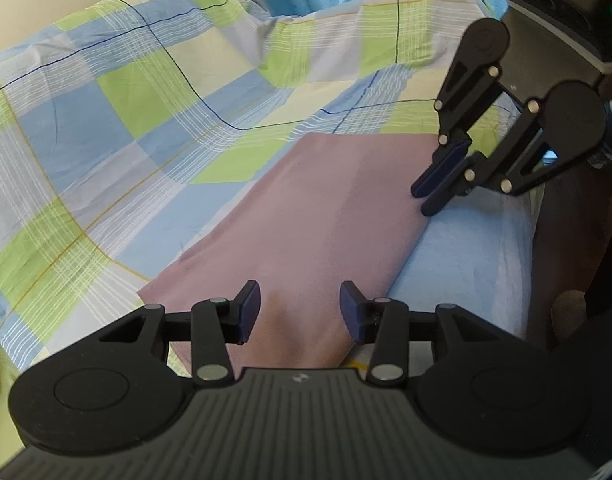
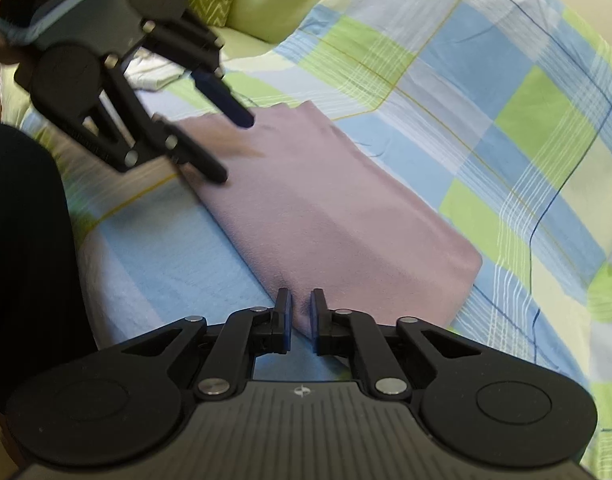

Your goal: Fold clothes

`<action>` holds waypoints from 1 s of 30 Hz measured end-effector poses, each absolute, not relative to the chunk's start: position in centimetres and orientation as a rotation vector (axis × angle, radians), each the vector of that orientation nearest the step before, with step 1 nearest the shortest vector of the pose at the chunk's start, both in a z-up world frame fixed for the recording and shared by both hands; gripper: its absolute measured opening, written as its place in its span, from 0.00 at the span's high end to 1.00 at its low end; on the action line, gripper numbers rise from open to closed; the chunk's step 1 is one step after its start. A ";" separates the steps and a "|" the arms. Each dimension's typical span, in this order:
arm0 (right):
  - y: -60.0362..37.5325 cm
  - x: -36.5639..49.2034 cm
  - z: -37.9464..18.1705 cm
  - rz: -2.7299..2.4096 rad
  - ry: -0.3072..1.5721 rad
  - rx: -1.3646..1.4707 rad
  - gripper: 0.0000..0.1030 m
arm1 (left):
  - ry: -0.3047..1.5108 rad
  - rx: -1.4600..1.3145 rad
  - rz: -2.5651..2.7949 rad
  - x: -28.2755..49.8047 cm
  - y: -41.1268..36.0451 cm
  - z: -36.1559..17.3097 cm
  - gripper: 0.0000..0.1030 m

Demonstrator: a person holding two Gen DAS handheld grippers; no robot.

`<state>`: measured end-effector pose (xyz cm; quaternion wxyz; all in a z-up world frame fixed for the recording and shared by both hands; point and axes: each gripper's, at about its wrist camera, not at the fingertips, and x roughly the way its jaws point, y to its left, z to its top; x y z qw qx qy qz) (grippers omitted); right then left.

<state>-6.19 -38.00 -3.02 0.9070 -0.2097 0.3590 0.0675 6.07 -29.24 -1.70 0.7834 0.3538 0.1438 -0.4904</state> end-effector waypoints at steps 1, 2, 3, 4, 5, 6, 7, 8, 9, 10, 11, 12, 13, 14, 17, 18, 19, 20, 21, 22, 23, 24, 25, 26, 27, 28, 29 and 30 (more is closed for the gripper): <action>-37.9 -6.3 -3.0 0.139 0.738 -0.439 0.98 | 0.313 0.764 -1.059 6.0 -29.3 -1.8 0.62; -37.6 -6.4 -3.0 0.136 0.735 -0.450 0.99 | 0.315 0.763 -1.060 6.0 -29.3 -1.8 0.62; -37.4 -6.6 -3.0 0.133 0.730 -0.463 0.99 | 0.317 0.762 -1.061 6.0 -29.3 -1.9 0.62; -37.1 -6.7 -3.0 0.130 0.725 -0.475 0.99 | 0.318 0.763 -1.062 5.9 -29.3 -1.9 0.62; -36.9 -6.8 -3.1 0.127 0.721 -0.487 1.00 | 0.319 0.765 -1.065 5.9 -29.4 -2.0 0.62; -36.8 -6.9 -3.1 0.123 0.718 -0.499 1.00 | 0.319 0.768 -1.068 5.8 -29.4 -2.0 0.62; -36.6 -7.0 -3.2 0.120 0.715 -0.510 1.00 | 0.318 0.771 -1.071 5.8 -29.4 -2.0 0.62; -36.4 -7.1 -3.2 0.118 0.713 -0.526 1.00 | 0.318 0.775 -1.075 5.8 -29.4 -2.0 0.62; -36.1 -7.2 -3.3 0.118 0.714 -0.546 1.00 | 0.316 0.777 -1.077 5.8 -29.4 -1.9 0.62; -36.0 -7.3 -3.3 0.118 0.713 -0.553 1.00 | 0.315 0.776 -1.081 5.8 -29.4 -1.9 0.62; -36.0 -7.3 -3.2 0.118 0.711 -0.549 1.00 | 0.314 0.773 -1.086 5.8 -29.4 -1.8 0.62; -36.1 -7.4 -3.2 0.117 0.709 -0.544 1.00 | 0.313 0.771 -1.090 5.8 -29.4 -1.8 0.61; -36.2 -7.4 -3.2 0.113 0.707 -0.540 1.00 | 0.312 0.770 -1.096 5.7 -29.5 -1.7 0.61; -36.4 -7.5 -3.1 0.110 0.705 -0.535 1.00 | 0.310 0.771 -1.101 5.6 -29.5 -1.7 0.61; -36.6 -7.5 -3.0 0.110 0.701 -0.520 1.00 | 0.308 0.773 -1.115 5.4 -29.9 -1.9 0.61; -36.7 -7.5 -3.0 0.113 0.702 -0.517 1.00 | 0.309 0.773 -1.120 5.3 -30.0 -2.0 0.61; -36.7 -7.4 -3.0 0.116 0.704 -0.512 1.00 | 0.309 0.772 -1.124 5.2 -30.1 -2.0 0.61; -36.8 -7.3 -3.0 0.120 0.705 -0.508 1.00 | 0.309 0.770 -1.128 5.2 -30.2 -2.1 0.61; -36.9 -7.2 -3.1 0.128 0.708 -0.502 1.00 | 0.308 0.770 -1.131 5.2 -30.4 -2.1 0.61; -37.0 -7.1 -3.1 0.139 0.711 -0.495 1.00 | 0.307 0.769 -1.134 5.2 -30.5 -2.1 0.61; -37.1 -6.9 -3.1 0.151 0.715 -0.487 1.00 | 0.307 0.769 -1.135 5.2 -30.6 -2.2 0.61; -37.1 -6.8 -3.2 0.162 0.718 -0.480 1.00 | 0.309 0.768 -1.137 5.3 -30.6 -2.2 0.61; -37.3 -6.7 -3.1 0.188 0.730 -0.450 1.00 | 0.311 0.767 -1.137 5.4 -30.6 -2.3 0.61; -37.5 -6.5 -3.1 0.225 0.750 -0.396 1.00 | 0.314 0.765 -1.137 5.5 -30.6 -2.3 0.60; -37.7 -6.4 -3.0 0.255 0.766 -0.346 1.00 | 0.318 0.762 -1.136 5.6 -30.6 -2.4 0.60; -37.7 -6.5 -2.9 0.275 0.775 -0.310 1.00 | 0.322 0.758 -1.136 5.8 -30.6 -2.3 0.59; -37.8 -6.6 -2.9 0.289 0.782 -0.276 1.00 | 0.324 0.754 -1.136 5.9 -30.6 -2.3 0.58; -38.0 -6.8 -2.9 0.303 0.789 -0.239 1.00 | 0.326 0.751 -1.136 6.0 -30.6 -2.3 0.58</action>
